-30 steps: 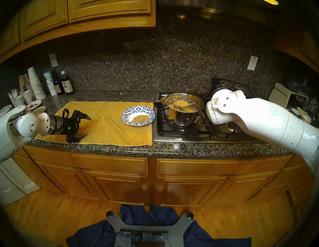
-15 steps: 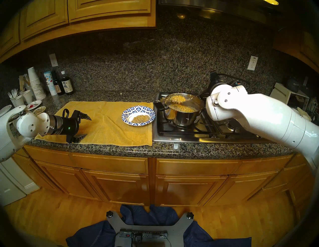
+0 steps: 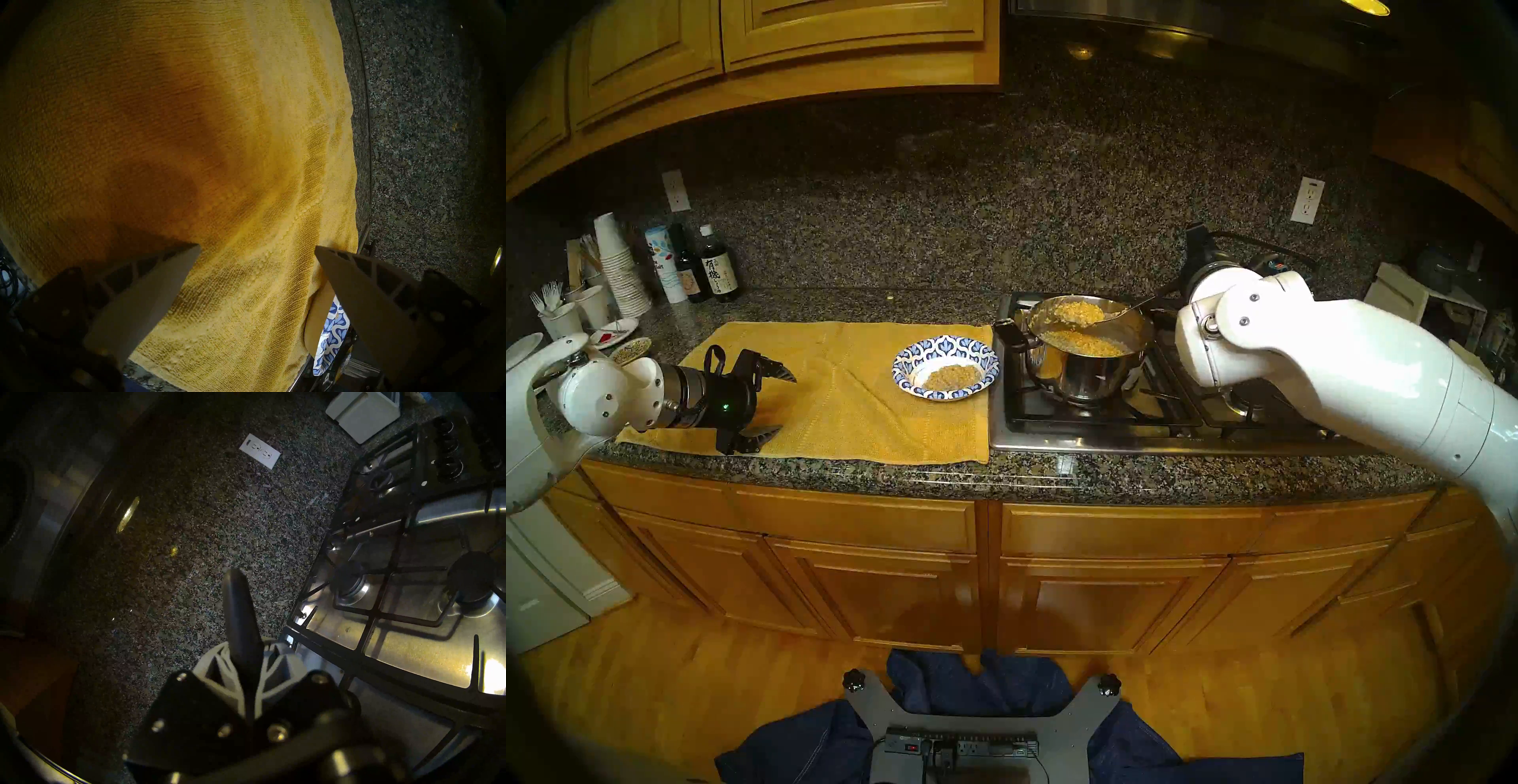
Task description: Scoop oatmeal into bowl
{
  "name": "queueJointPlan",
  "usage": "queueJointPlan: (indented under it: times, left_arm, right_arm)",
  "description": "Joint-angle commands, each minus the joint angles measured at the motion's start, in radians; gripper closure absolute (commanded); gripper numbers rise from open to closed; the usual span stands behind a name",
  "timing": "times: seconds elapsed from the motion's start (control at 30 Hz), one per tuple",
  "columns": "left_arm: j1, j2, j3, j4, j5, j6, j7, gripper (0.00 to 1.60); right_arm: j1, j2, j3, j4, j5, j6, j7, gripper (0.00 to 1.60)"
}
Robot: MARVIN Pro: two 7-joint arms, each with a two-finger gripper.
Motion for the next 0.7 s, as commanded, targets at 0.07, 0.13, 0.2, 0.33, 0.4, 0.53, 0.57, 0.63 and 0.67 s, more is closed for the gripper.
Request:
queueJointPlan:
  times: [0.07, 0.13, 0.2, 0.33, 0.4, 0.53, 0.57, 0.63, 0.67]
  left_arm:
    - [-0.003, -0.002, -0.002, 0.002, 0.001, 0.0, 0.0, 0.0]
    - [-0.002, -0.002, -0.002, 0.002, 0.001, 0.0, 0.0, 0.0]
    - [-0.002, -0.002, -0.002, 0.002, 0.001, 0.0, 0.0, 0.0]
    - [-0.002, -0.002, -0.002, 0.002, 0.001, 0.0, 0.0, 0.0]
    - [-0.002, -0.002, -0.002, 0.002, 0.001, 0.0, 0.0, 0.0]
    - [-0.002, -0.002, -0.002, 0.002, 0.001, 0.0, 0.0, 0.0]
    - [-0.002, -0.002, -0.002, 0.002, 0.001, 0.0, 0.0, 0.0]
    - [-0.002, -0.002, -0.002, 0.002, 0.001, 0.0, 0.0, 0.0]
    - [-0.002, -0.002, -0.002, 0.002, 0.001, 0.0, 0.0, 0.0]
  right_arm:
    - [0.045, 0.0, 0.036, -0.012, -0.004, -0.003, 0.001, 1.6]
    - [0.045, -0.009, 0.032, -0.022, -0.007, 0.003, 0.006, 1.6]
    - [0.046, -0.027, 0.027, -0.035, -0.012, 0.008, 0.007, 1.6]
    - [0.045, -0.065, 0.021, -0.039, -0.016, 0.002, 0.006, 1.6]
    - [0.046, -0.082, 0.018, -0.036, -0.018, 0.002, 0.007, 1.6]
    - [0.051, -0.106, 0.015, -0.027, -0.021, 0.001, 0.003, 1.6]
    - [0.053, -0.11, 0.014, -0.024, -0.021, 0.001, 0.003, 1.6]
    - [0.057, -0.12, 0.014, -0.019, -0.02, 0.0, 0.001, 1.6]
    - [0.059, -0.124, 0.014, -0.017, -0.02, 0.0, 0.0, 1.6]
